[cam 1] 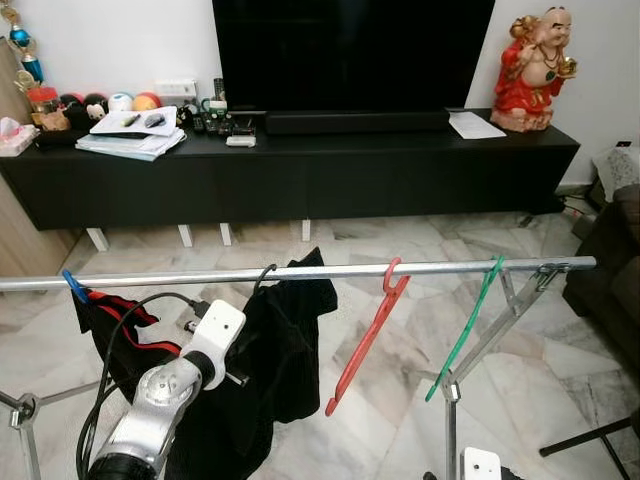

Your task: Hang hanger

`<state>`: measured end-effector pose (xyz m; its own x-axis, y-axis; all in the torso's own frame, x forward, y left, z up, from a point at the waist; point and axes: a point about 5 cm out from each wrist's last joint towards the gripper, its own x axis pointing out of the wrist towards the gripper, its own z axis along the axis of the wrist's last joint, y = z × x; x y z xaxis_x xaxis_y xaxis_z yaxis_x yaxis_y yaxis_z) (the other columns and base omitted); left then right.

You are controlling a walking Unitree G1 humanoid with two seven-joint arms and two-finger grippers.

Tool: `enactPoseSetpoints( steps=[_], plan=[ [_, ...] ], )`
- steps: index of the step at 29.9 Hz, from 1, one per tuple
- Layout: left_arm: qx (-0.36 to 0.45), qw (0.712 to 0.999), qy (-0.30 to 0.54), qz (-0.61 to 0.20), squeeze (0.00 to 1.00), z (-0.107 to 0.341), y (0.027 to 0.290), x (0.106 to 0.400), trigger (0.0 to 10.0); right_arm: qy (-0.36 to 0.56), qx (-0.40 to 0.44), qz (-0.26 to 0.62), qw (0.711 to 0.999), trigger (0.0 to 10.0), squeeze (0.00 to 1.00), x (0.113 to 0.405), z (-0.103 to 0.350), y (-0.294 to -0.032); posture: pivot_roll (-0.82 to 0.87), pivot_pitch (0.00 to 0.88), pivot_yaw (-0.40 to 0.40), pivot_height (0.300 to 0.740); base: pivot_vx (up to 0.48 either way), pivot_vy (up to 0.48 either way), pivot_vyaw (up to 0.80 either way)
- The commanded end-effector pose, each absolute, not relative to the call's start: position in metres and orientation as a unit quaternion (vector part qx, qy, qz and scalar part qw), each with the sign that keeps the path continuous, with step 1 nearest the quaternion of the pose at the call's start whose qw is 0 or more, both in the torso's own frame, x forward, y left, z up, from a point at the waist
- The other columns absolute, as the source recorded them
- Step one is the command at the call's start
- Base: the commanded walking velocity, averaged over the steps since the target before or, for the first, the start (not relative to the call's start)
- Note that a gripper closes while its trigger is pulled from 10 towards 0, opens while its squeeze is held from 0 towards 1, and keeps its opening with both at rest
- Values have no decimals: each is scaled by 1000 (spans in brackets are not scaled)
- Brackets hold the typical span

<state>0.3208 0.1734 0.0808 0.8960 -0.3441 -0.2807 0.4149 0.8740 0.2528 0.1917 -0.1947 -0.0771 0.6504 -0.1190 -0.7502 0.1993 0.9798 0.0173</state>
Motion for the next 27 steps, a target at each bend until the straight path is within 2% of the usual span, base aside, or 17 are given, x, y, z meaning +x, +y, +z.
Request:
enactPoseSetpoints(
  steps=[1, 14, 22, 23, 24, 27],
  plan=[
    [161, 962, 112, -190, 0, 87, 172, 328, 10000, 415, 54, -92, 904, 10000, 0, 189, -79, -193, 42, 22, 17, 740, 0, 0, 0],
    [141, 967, 157, -145, 0, 76, 175, 337, 10000, 416, 54, -92, 903, 10000, 0, 188, -79, -193, 38, 14, 15, 740, 0, 0, 0],
    [136, 967, 156, -147, 0, 72, 175, 333, 10000, 416, 53, -91, 903, 10000, 0, 188, -79, -194, 39, 18, 11, 740, 0, 0, 0],
    [131, 969, 150, -146, 655, 72, 175, 331, 10000, 416, 53, -91, 903, 10000, 0, 188, -79, -194, 40, 21, 10, 740, 0, 0, 0],
    [125, 971, 148, -144, 1000, 72, 176, 331, 10000, 416, 52, -91, 903, 10000, 0, 188, -79, -194, 41, 22, 9, 740, 0, 0, 0],
    [113, 974, 138, -142, 1000, 74, 177, 329, 10000, 417, 52, -90, 903, 10000, 0, 188, -79, -195, 42, 24, 7, 740, 0, 0, 0]
  ],
)
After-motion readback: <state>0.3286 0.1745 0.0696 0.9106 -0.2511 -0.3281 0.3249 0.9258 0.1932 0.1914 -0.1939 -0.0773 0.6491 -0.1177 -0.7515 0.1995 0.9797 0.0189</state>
